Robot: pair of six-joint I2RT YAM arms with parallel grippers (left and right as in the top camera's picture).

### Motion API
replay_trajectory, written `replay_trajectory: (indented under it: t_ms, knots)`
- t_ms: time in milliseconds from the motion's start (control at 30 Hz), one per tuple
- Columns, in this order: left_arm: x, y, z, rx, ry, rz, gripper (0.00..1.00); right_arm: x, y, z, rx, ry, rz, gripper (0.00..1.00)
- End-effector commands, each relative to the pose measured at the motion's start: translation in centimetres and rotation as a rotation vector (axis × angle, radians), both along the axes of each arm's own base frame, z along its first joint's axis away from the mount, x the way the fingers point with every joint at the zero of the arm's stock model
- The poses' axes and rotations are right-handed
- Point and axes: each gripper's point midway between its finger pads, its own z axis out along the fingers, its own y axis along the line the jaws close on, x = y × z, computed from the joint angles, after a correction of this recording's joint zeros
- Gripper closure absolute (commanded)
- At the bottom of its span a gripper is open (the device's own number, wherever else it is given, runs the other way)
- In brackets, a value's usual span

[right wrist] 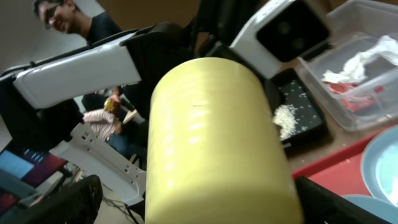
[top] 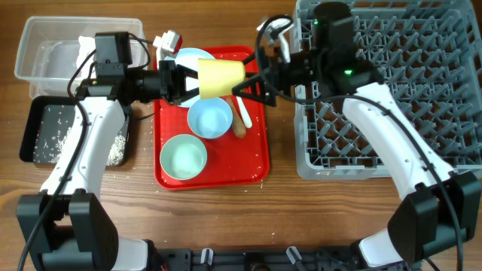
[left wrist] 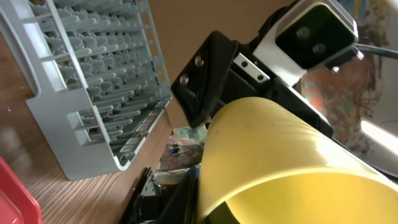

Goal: Sort waste into correct bins and load items into the dishwasher rack
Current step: 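Lift the yellow cup and hand it to the right gripper, then carry the yellow cup with the right gripper and place it in the rack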

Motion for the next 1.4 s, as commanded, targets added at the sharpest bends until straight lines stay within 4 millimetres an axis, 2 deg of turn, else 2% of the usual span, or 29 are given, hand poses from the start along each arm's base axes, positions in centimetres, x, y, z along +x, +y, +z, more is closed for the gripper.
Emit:
replay_trajectory:
  t_ms: [0, 133, 200, 267, 333, 400, 467, 533, 667, 767, 967, 1100, 1200, 1367]
  knots:
    - [-0.5, 0.1, 1.5, -0.033, -0.02, -0.022, 0.96, -1.0, 1.7, 0.3, 0.017, -0.024, 0.06, 0.1]
    - [-0.6, 0.1, 1.4, -0.032, -0.02, -0.023, 0.96, -0.9, 2.2, 0.1, 0.003, -0.03, 0.041, 0.26]
    - [-0.6, 0.1, 1.4, -0.032, -0.02, -0.023, 0.96, -0.7, 2.3, 0.4, 0.01, -0.039, 0.04, 0.3]
    - [-0.6, 0.1, 1.4, -0.033, -0.018, -0.024, 0.96, -0.6, 2.3, 0.7, 0.022, -0.068, 0.039, 0.28]
    - [-0.6, 0.1, 1.4, -0.033, -0.018, -0.024, 0.96, -0.3, 2.4, 1.1, 0.033, -0.105, 0.031, 0.18]
    - [-0.6, 0.1, 1.4, -0.033, -0.018, -0.024, 0.96, 0.7, 2.5, 0.8, 0.012, -0.119, -0.023, 0.13]
    - [-0.6, 0.1, 1.4, -0.033, -0.018, -0.024, 0.96, 0.9, 2.5, 0.7, 0.006, -0.121, -0.036, 0.13]
    - [-0.6, 0.1, 1.4, -0.033, -0.018, -0.024, 0.96, 0.9, 2.5, 0.7, 0.008, -0.127, -0.036, 0.22]
    - [-0.6, 0.1, 1.4, -0.033, -0.018, -0.024, 0.96, 1.0, 2.6, 1.3, 0.026, -0.163, -0.033, 0.25]
    - [-0.6, 0.1, 1.4, -0.033, -0.018, -0.024, 0.96, 0.6, 2.5, 1.4, 0.036, -0.161, -0.011, 0.36]
    - [-0.6, 0.1, 1.4, -0.032, -0.018, -0.023, 0.96, 0.1, 2.5, 1.4, 0.039, -0.14, 0.016, 0.4]
    - [-0.6, 0.1, 1.4, -0.032, -0.018, -0.023, 0.87, 0.2, 2.4, 1.4, 0.039, -0.139, 0.012, 0.5]
    - [-0.6, 0.1, 1.4, -0.032, -0.018, -0.023, 0.86, 1.2, 1.2, 1.4, 0.032, -0.101, -0.025, 0.54]
    - [-0.6, 0.1, 1.4, -0.032, -0.019, -0.023, 0.82, 3.8, -3.1, 1.5, 0.038, -0.052, -0.103, 0.56]
